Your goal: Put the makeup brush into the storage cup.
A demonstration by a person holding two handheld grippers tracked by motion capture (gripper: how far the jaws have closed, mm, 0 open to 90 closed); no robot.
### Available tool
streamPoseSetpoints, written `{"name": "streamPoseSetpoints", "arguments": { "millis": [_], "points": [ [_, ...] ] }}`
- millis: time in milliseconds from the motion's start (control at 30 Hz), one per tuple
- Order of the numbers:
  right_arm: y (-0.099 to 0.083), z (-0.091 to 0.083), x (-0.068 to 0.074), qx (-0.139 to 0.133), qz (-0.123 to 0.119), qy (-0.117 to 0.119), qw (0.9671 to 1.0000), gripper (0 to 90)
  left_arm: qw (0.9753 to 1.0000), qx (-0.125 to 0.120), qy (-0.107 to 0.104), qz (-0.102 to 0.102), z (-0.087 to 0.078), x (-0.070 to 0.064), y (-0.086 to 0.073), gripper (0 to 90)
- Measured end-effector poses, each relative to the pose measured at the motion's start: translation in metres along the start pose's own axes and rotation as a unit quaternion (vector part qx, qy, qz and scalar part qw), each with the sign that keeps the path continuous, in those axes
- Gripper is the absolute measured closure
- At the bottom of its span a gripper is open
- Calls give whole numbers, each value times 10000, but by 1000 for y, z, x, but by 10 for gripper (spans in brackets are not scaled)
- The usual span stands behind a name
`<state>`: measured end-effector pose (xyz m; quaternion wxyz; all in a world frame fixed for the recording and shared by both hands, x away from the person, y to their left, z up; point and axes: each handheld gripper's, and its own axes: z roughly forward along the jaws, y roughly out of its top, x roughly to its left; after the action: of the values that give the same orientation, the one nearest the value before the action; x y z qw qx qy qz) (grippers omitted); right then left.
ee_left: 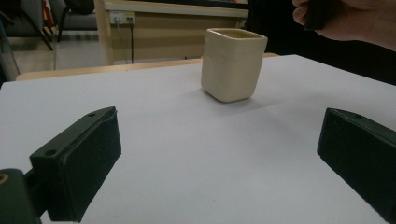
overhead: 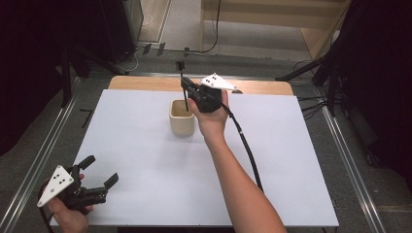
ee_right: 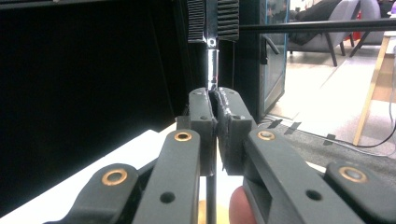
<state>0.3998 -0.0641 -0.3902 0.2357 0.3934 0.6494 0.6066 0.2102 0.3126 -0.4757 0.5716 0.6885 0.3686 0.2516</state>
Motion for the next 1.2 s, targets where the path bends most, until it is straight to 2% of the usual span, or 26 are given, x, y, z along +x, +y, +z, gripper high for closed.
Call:
{"name": "streamPoseSetpoints", "arguments": {
  "millis": [167,333,700,1067,1100,1200],
  "points": [
    [-6,5,0,107,-121,-34,9999,872,10000,6,-5,1,0,-1,0,3],
    [-13,8,-3,184,27,-43,9998,872,10000,-9,-4,-21,0,-1,0,3],
    [-38,12,-8,500,-11,-79,9987,871,10000,22,-10,9,0,-1,0,3],
    [-52,7,-12,613,10,-111,9981,859,10000,28,-6,35,1,-2,0,3],
    [-52,6,-12,620,26,-130,9980,820,10000,26,-6,27,1,-2,0,3],
    [-48,-6,-14,428,191,-21,9989,580,10000,28,-10,35,1,-2,0,3]
  ]
}}
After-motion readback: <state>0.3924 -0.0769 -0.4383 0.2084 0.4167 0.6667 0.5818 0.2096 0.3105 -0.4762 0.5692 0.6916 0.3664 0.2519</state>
